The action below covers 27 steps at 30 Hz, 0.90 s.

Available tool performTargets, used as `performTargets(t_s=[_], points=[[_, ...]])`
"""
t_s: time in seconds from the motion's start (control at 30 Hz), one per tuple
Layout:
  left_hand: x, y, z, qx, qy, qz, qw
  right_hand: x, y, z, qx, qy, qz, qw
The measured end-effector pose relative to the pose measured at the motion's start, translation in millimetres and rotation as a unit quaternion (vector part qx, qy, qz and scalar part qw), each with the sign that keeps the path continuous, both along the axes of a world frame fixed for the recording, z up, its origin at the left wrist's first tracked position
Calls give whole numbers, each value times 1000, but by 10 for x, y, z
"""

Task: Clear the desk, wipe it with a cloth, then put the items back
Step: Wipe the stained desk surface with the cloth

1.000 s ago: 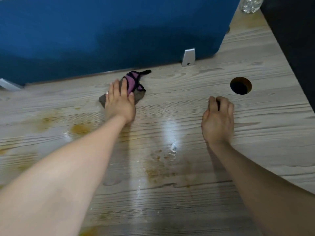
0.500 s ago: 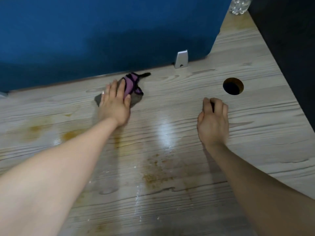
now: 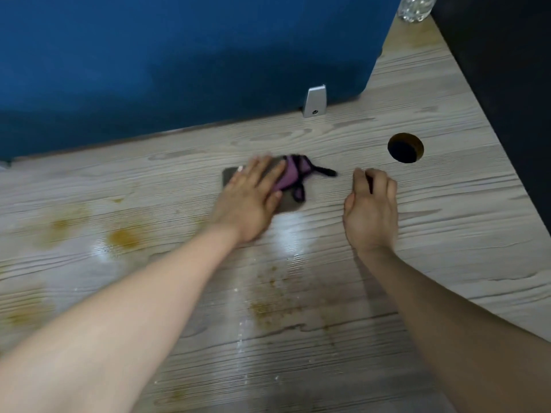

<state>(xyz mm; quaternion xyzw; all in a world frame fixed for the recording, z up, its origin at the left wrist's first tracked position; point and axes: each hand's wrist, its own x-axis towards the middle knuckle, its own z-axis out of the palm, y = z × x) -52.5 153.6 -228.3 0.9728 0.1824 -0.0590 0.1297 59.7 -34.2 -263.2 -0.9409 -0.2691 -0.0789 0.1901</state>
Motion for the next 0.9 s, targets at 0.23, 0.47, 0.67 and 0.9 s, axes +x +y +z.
performTargets(t_s=[0.23, 0.47, 0.67, 0.9], points=[[111, -201, -20, -1, 27, 229, 973, -8, 11, -25, -1, -22, -1, 1000], [58, -701, 23, -18, 41, -9, 999, -1, -2, 10, 26, 11, 1, 1000], [164, -100, 16, -8, 56, 213, 975, 7, -6, 18, 60, 62, 8, 996], [281, -1327, -16, 24, 12, 119, 993, 228, -383, 274, 231, 131, -58, 962]])
